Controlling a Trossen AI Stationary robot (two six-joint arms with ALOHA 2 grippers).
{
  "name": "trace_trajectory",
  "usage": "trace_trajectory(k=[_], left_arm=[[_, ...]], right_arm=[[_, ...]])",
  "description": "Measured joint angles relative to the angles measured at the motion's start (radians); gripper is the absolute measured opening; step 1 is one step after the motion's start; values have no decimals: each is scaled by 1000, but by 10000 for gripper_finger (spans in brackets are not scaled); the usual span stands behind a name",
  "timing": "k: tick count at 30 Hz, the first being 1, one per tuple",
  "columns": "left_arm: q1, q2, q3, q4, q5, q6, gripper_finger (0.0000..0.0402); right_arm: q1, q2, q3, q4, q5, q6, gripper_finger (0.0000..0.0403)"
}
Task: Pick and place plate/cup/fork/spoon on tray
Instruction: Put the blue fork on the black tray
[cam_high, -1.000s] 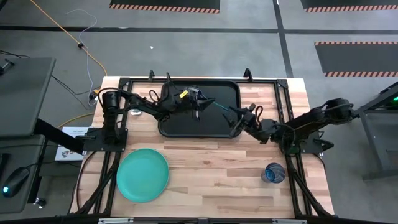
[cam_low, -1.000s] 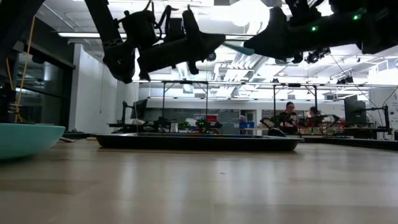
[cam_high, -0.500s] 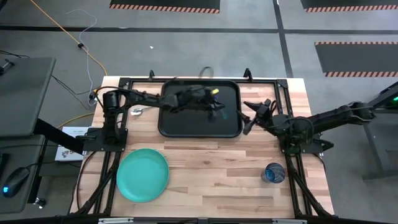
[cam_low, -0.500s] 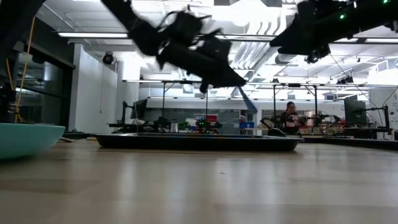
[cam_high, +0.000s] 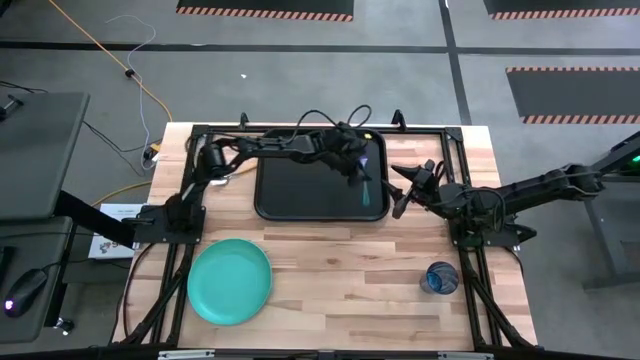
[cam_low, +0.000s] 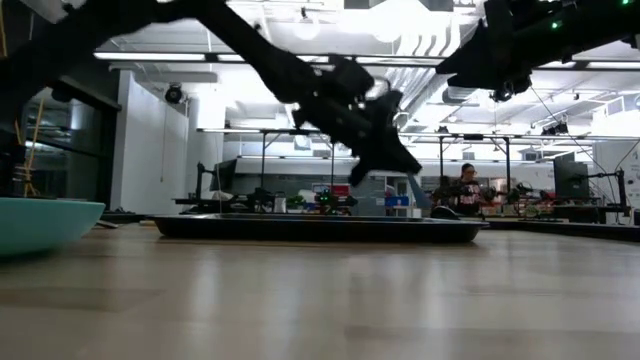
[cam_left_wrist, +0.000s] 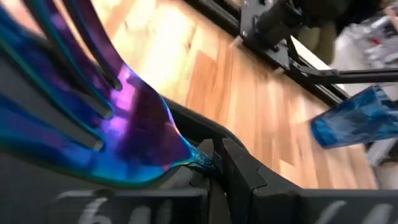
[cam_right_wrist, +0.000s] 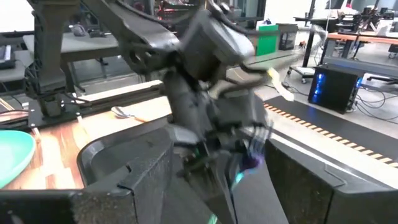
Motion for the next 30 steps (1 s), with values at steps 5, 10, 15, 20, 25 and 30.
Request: trace_trajectory(k=[5, 10, 15, 20, 25, 30], left_arm=[[4, 92, 66, 5, 85, -42, 10], [6, 121, 105, 12, 76, -42, 11], [12, 121, 106, -27, 71, -15, 14], [8, 121, 106, -51, 52, 30, 30], [1, 121, 106, -69, -40, 72, 48], [1, 127, 99, -76, -31, 85, 51]], right_arm=[[0, 0, 0, -1, 0, -1, 243], [-1, 0, 0, -4, 0, 5, 243], [-1, 0, 0, -11, 0, 16, 243], [-1, 1, 0, -11, 0, 19, 243], [-1, 0, 0, -11, 1, 19, 243], [-1, 2, 0, -11, 1, 19, 243]])
